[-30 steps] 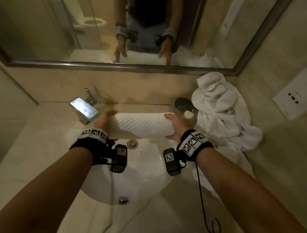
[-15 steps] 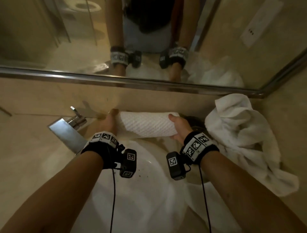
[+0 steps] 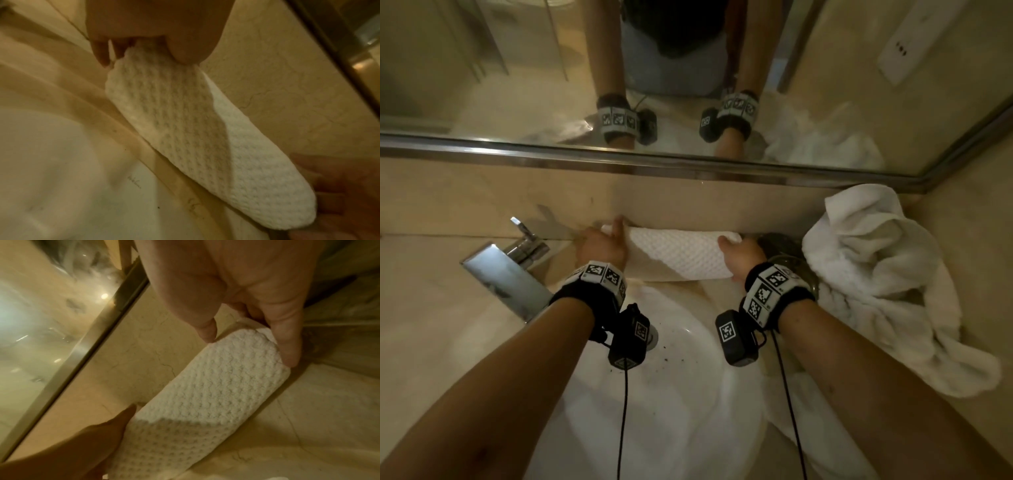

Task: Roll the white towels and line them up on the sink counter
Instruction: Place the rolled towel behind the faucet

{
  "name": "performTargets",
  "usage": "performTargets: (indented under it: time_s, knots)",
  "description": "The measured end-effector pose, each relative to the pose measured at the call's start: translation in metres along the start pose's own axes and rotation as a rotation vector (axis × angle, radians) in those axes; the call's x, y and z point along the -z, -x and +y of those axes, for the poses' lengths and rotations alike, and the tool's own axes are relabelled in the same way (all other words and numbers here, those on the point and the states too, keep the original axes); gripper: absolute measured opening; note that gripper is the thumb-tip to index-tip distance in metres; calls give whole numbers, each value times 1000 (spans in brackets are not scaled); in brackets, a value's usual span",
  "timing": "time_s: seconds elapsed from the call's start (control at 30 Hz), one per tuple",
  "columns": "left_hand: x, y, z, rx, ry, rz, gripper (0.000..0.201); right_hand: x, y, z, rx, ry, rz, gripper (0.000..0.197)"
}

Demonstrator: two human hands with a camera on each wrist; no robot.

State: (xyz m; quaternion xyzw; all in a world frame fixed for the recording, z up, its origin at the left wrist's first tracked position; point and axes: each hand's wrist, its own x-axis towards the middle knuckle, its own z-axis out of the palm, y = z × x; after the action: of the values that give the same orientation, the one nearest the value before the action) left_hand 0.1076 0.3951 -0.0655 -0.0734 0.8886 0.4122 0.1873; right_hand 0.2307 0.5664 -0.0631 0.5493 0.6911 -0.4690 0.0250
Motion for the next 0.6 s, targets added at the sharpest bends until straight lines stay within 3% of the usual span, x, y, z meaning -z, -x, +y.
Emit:
performTargets:
  time_s: [0.1,0.23,0.33,0.47,0.6]
  knots:
    - [3,7,6,-20,-138,-15,83,9,10,-1,54,28,29,66]
    - [3,22,16,-21,-217,2,65,27,27,3,135,-48,-3,67]
    - [3,51,24,-55,-286,25,60,51,36,24,210,-102,6,42]
    - [-8,100,39,-215,-383,57,71,87,72,51,229,-153,61,9]
    - [-32,149,47,-227,-336,-76,71,119,91,92,223,-226,226,12]
